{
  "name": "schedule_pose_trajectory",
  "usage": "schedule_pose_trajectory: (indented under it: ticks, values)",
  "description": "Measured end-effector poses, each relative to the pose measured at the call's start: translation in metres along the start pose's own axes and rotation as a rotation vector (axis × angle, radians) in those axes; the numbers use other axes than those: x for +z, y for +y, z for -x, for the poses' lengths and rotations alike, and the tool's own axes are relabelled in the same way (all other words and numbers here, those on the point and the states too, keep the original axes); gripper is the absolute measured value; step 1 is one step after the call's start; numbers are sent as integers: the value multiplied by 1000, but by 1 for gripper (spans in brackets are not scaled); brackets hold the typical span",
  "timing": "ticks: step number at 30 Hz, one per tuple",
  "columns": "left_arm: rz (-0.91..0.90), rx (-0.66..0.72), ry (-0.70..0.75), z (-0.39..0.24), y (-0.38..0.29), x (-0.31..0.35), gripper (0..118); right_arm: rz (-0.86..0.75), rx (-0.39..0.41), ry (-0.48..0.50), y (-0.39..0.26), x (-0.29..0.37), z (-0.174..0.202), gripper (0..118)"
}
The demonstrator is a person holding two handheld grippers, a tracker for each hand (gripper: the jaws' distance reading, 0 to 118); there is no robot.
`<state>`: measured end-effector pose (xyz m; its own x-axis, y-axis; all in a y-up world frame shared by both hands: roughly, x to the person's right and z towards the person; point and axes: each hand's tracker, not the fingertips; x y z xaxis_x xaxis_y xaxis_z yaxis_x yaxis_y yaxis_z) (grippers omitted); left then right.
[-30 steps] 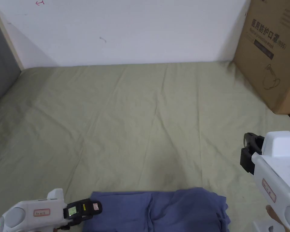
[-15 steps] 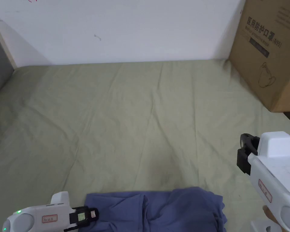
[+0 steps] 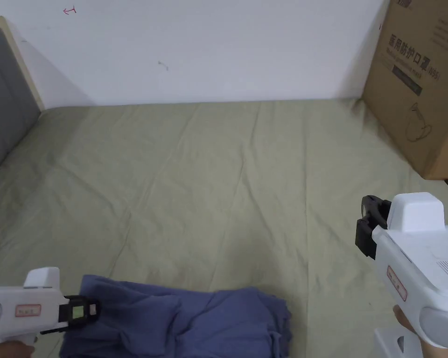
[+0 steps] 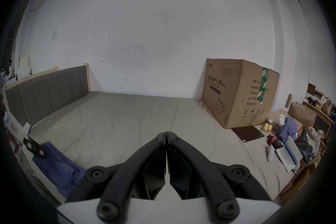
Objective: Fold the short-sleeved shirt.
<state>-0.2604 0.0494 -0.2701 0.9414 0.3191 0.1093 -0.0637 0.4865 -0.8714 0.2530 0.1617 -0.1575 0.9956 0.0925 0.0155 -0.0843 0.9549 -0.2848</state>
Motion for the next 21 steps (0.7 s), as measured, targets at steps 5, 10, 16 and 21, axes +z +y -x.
schedule_pose_trajectory:
  ticks: [5, 10, 16, 21]
  values:
    - [-21, 24, -15, -41, 15, 23, 8, -13, -18, 12, -1, 3, -1, 0]
    - [11, -86, -85, -114, 23, 15, 8, -17, -39, 15, -2, 6, -8, 0]
    - [91, -155, -136, -186, 18, -37, 8, -20, -49, -5, -7, 14, -22, 0]
    - [173, -234, -106, -237, -3, -90, 8, -8, -52, -32, -11, 19, -34, 0]
